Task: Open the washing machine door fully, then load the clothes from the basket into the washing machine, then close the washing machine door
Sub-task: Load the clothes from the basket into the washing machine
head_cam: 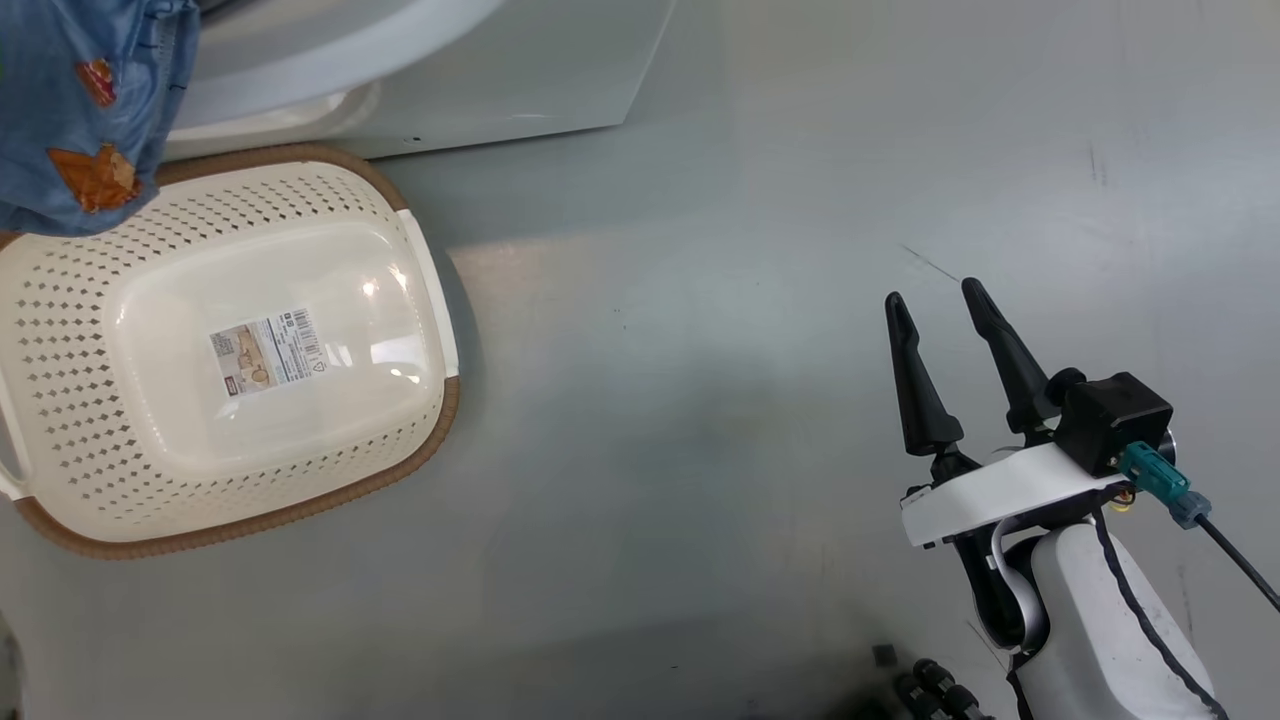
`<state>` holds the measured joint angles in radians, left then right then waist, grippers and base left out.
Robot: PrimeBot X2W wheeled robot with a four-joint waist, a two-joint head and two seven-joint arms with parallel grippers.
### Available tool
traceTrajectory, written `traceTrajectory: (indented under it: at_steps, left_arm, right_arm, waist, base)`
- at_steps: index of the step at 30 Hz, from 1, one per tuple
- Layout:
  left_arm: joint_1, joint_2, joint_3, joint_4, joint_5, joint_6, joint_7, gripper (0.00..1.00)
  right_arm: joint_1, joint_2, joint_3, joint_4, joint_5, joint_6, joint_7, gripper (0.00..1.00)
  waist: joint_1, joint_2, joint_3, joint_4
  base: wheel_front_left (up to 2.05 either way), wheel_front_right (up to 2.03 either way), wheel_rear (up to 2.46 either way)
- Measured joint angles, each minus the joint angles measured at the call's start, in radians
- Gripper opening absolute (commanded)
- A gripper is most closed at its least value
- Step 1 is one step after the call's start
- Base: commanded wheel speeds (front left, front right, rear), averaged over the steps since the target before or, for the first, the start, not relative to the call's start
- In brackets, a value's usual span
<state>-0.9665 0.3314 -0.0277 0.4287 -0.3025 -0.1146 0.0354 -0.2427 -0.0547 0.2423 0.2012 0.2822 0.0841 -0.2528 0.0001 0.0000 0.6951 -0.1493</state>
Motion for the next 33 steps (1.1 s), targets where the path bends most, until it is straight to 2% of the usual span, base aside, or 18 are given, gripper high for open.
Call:
traceTrajectory:
  at_steps: [9,18,28,33]
  left_arm:
    - [-0.161,-0.013,-0.04,0.039,-0.023,-0.001,0.091,0.0]
    - [-0.262,-0.034,-0.052,0.095,-0.024,-0.004,0.113,0.0]
    - [-0.325,-0.042,-0.077,0.145,-0.015,-0.005,0.057,0.0]
    - [-0.404,-0.025,-0.091,0.109,0.024,-0.008,-0.05,0.0]
  right_arm:
    - [-0.001,0.001,0.017,-0.004,0.011,-0.016,0.0,1.0]
    - [-0.035,0.001,0.047,-0.012,0.018,-0.025,0.0,1.0]
    - [-0.037,0.0,0.085,-0.007,0.035,-0.035,0.0,1.0]
    - [-0.041,0.002,0.116,-0.007,0.053,-0.035,0.0,1.0]
  waist:
    - [0.0,0.0,0.074,-0.006]
    - [0.0,0.0,0.14,0.003]
    - [0.0,0.0,0.168,0.008]
    - [0.0,0.0,0.182,-0.001]
  base:
    - [0.0,0.0,0.0]
    - [0.0,0.0,0.0]
    - [0.0,0.0,0.0]
    - [0.0,0.0,0.0]
